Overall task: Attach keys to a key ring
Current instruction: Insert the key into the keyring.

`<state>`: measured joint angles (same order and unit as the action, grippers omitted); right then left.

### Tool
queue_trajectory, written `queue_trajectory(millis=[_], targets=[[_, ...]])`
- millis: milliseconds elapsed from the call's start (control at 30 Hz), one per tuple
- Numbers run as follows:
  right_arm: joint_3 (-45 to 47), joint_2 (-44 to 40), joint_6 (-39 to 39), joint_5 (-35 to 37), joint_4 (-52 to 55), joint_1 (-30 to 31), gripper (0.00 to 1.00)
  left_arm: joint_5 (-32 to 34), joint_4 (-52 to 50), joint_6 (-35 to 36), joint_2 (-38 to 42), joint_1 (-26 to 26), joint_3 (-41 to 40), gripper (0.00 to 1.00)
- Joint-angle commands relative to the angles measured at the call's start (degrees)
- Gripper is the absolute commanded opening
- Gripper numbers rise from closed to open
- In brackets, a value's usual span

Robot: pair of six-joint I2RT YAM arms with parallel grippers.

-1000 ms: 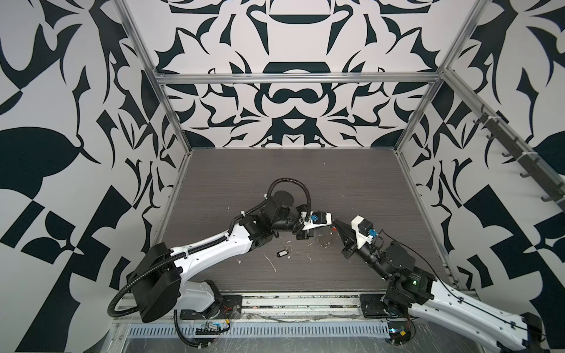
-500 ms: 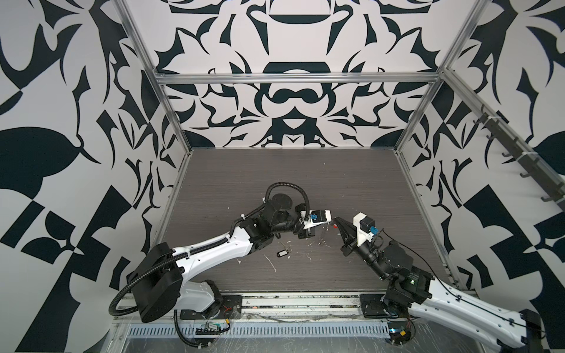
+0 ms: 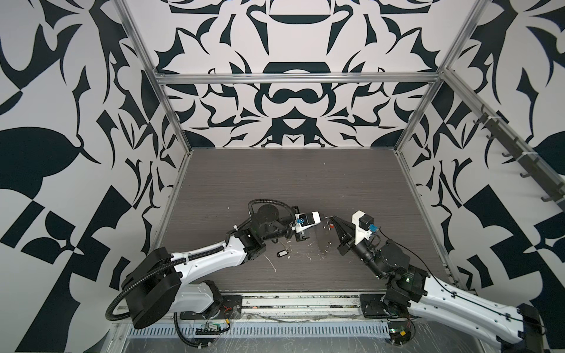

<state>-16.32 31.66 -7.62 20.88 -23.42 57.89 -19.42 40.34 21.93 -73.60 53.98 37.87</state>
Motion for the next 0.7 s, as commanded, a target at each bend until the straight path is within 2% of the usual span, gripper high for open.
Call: queue_trajectory(millis=[0, 233, 667], targets=[[-1.4, 0.2, -0.5, 4.1, -0.7, -0.7, 0.00, -1.6, 6.6, -1.0, 1.4, -0.1, 0.3, 0.00], [-0.7, -2.9, -0.1, 5.5, 0.6, -0.7, 0.00, -1.3, 6.2, -0.3, 1.7, -0.1, 0.3, 0.00], [-1.3, -3.4, 0.5, 5.7, 2.0, -0.7, 0.00, -1.3, 2.1, 1.9, 1.0, -0.1, 1.8, 0.00]])
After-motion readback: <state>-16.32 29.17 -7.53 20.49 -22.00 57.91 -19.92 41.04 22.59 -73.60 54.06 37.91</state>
